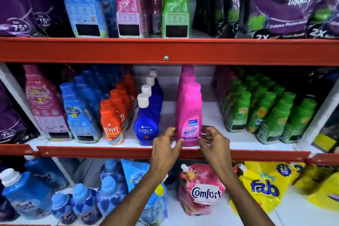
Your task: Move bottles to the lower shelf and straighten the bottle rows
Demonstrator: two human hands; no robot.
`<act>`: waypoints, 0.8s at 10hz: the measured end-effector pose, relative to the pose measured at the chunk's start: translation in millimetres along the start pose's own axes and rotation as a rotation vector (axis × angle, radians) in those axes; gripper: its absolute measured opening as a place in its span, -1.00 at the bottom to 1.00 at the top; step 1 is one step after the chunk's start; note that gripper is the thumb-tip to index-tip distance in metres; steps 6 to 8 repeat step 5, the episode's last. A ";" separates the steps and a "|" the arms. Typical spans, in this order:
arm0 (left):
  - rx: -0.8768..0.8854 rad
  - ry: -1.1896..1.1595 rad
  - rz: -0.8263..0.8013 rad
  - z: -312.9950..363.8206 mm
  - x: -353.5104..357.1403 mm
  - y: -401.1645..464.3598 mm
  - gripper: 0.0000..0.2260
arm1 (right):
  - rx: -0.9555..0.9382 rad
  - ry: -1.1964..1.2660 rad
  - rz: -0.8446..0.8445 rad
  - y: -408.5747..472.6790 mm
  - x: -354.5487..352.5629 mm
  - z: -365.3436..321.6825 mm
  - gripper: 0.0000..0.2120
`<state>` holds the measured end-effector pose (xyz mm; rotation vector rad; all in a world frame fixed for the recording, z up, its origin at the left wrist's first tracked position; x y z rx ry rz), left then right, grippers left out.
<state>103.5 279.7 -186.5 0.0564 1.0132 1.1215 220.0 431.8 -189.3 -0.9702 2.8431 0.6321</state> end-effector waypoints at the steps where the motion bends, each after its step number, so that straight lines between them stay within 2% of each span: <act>1: -0.016 0.029 0.029 -3.9 -0.8 0.2 -0.70 | 0.008 0.020 -0.004 0.1 -0.3 3.1 -0.73; 4: -0.016 -0.013 0.035 2.4 -4.8 -2.0 -0.71 | 0.016 0.047 -0.023 2.5 1.4 5.3 -0.75; 5: -0.011 -0.033 0.078 6.2 -10.3 -3.4 -0.65 | 0.014 0.128 0.075 -2.3 -8.5 -2.7 -0.69; 8: -0.011 -0.033 0.078 6.2 -10.3 -3.4 -0.65 | 0.014 0.128 0.075 -2.3 -8.5 -2.7 -0.69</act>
Point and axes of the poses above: each hand's wrist, its own y-axis towards the middle knuckle, its own x-axis out of the palm, z = x × y, the point moved 8 cm from there along y, towards the middle knuckle, and after that the axes turned 15 degrees about y, right-handed, at the moved point
